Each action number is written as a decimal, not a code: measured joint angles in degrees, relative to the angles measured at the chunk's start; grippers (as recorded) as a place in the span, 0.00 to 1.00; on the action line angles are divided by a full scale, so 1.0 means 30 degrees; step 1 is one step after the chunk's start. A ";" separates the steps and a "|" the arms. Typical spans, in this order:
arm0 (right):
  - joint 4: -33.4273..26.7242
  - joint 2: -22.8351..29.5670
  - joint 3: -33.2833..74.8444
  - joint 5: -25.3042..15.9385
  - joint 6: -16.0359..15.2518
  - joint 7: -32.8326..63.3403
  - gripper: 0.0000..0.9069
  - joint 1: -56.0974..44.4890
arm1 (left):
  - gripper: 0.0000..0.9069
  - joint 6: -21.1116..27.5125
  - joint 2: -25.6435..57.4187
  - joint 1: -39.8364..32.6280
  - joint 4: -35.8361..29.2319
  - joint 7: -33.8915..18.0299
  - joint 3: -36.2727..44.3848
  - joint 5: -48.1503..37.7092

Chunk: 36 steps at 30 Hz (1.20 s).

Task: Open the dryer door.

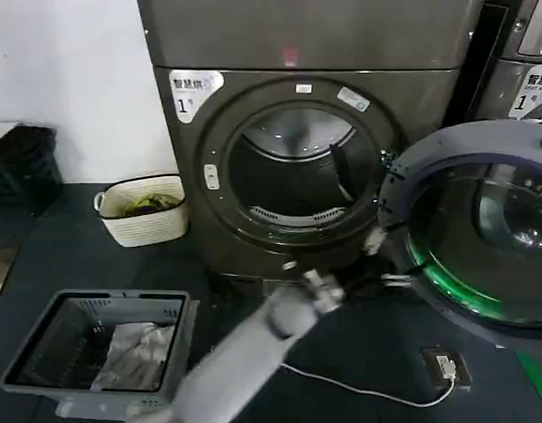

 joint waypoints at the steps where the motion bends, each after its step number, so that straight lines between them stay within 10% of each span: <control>1: 0.0060 -0.0001 -0.0092 -0.0005 0.0000 -0.0039 1.00 0.0063 | 1.00 -0.0086 0.0699 0.0237 -0.0442 -0.0016 -0.0073 0.0085; 20: 0.0930 0.0352 -0.1422 0.0168 -0.0516 -0.0656 1.00 0.1411 | 1.00 -0.7619 1.1530 0.3669 -0.4783 0.0075 -0.4821 1.0496; 36: 0.1790 0.1018 -0.2549 0.2671 -0.0451 -0.1683 1.00 0.1934 | 1.00 -0.7663 1.8160 0.5595 -0.5094 -0.5928 -0.8700 2.7057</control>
